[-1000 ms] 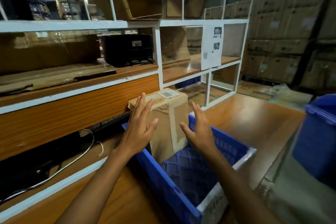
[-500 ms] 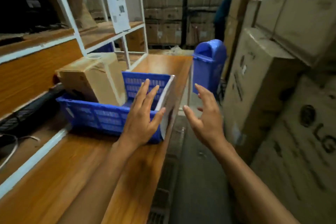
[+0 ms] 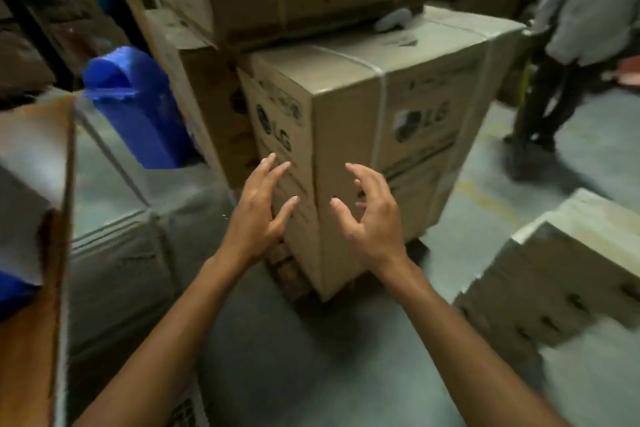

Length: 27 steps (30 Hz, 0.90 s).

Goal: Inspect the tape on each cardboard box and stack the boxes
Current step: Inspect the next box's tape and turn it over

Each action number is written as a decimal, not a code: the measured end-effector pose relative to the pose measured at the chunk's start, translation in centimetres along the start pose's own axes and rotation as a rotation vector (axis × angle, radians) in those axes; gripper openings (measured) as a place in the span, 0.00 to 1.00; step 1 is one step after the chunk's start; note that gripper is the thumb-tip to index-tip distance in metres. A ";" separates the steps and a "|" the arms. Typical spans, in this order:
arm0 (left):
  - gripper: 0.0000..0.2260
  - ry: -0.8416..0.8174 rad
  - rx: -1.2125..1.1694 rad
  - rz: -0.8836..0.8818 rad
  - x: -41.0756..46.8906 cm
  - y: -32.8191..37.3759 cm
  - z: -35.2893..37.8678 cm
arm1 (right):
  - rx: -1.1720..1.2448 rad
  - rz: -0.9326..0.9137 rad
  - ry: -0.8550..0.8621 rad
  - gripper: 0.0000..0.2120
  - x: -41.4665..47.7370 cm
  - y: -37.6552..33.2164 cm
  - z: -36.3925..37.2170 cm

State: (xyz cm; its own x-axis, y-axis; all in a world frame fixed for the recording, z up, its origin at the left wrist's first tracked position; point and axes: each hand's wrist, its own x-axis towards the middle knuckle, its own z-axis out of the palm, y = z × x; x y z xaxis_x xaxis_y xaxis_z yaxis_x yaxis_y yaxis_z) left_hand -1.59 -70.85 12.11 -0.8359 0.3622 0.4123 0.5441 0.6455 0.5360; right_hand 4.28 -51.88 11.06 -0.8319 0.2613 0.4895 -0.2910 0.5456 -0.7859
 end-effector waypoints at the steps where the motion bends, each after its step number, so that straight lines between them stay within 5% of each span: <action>1: 0.25 -0.042 -0.043 0.022 0.4 3.0 3.1 | -0.035 0.038 0.043 0.26 -1.1 1.7 -3.9; 9: 0.18 -0.289 -0.309 0.051 1.1 17.3 20.1 | -0.166 0.318 0.270 0.21 -9.0 10.9 -24.4; 14: 0.14 -0.372 -0.574 -0.150 2.6 25.6 27.7 | 0.105 0.660 0.518 0.14 -11.8 16.1 -34.6; 19: 0.09 -0.464 -0.785 -0.395 5.3 29.7 35.2 | 0.348 0.911 0.703 0.12 -13.2 20.9 -40.9; 27: 0.14 -0.583 -0.822 -0.512 12.6 31.4 49.1 | 0.409 1.114 0.820 0.23 -10.6 31.7 -45.7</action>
State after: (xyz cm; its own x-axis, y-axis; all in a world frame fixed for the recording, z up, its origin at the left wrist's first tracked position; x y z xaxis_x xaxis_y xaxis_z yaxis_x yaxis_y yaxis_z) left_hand 1.47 -13.01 -1.99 -0.7633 0.5791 -0.2864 -0.1696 0.2482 0.9538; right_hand 25.52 -0.94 -1.79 -0.2525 0.8434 -0.4742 0.0868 -0.4684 -0.8792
